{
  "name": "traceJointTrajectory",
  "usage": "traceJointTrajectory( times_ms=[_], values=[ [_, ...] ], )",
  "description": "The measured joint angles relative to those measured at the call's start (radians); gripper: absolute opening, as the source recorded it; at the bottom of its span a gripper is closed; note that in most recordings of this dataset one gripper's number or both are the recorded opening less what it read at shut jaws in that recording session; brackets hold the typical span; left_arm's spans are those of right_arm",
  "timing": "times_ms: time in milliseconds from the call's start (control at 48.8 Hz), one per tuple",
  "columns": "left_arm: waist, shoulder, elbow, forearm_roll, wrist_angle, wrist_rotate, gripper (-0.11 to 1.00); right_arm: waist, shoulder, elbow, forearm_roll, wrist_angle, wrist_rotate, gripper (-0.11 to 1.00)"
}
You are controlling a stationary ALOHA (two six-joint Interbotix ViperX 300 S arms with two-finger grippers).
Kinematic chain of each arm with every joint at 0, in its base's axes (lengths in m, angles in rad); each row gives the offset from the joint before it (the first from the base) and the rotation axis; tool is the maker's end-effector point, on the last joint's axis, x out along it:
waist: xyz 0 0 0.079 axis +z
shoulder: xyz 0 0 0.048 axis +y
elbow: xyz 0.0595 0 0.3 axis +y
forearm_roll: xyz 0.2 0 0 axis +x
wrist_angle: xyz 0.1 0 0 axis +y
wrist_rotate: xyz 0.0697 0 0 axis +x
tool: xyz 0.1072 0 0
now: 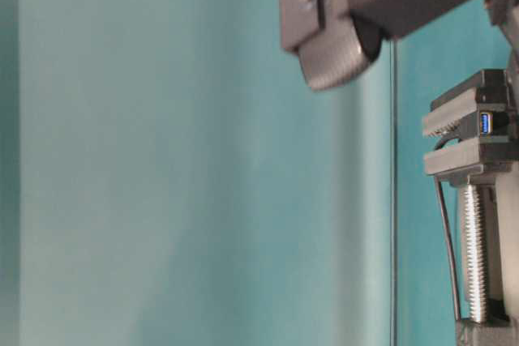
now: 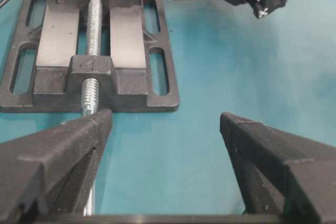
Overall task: Insert the USB cable into the fixed female connector.
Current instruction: 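Carry the plug with the right gripper toward the vise's blue port, then align the plug tip with the blue USB port using the right gripper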
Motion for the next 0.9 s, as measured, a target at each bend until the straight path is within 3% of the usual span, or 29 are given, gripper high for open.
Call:
traceJointTrajectory(
  times_ms=[225, 471, 902],
  values=[
    [0.0, 0.0, 0.0, 0.002, 0.002, 0.0, 0.99, -0.023, 0.017, -0.057, 0.012, -0.012, -0.066, 0.2],
    [0.0, 0.0, 0.0, 0.002, 0.0, 0.0, 0.99, -0.025, 0.018, -0.091, 0.074, -0.063, -0.061, 0.2],
    [0.0, 0.0, 0.0, 0.002, 0.002, 0.0, 0.99, -0.023, 0.032, -0.123, 0.077, -0.077, -0.06, 0.2]
  ],
)
